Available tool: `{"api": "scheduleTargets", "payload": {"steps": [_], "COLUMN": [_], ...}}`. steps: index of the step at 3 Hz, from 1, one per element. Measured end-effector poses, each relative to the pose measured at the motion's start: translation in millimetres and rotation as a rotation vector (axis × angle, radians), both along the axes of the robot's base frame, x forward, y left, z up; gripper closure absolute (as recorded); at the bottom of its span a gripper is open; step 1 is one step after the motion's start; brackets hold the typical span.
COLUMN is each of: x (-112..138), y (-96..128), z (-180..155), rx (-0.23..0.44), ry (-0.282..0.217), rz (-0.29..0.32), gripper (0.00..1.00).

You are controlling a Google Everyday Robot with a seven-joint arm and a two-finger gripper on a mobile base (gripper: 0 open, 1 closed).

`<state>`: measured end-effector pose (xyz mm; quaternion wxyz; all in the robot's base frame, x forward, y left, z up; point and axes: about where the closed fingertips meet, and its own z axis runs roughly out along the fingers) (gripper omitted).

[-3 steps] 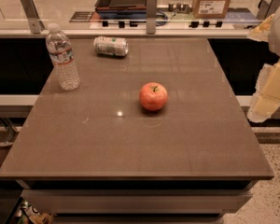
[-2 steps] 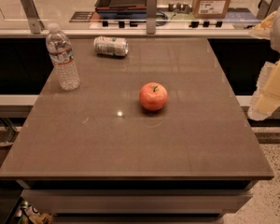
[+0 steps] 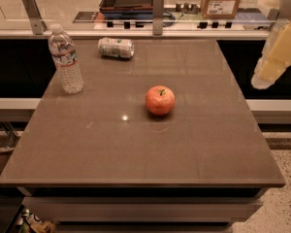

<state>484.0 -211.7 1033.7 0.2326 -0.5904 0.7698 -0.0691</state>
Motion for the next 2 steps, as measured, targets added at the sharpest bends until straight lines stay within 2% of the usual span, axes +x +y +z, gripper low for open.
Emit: {"api": "scheduleTargets", "payload": {"steps": [2], "x": [57.3], "y": [32.7], "z": [27.5], "rx": [0.145], "ry": [-0.107], "rz": [0.009], "gripper": [0.00]}}
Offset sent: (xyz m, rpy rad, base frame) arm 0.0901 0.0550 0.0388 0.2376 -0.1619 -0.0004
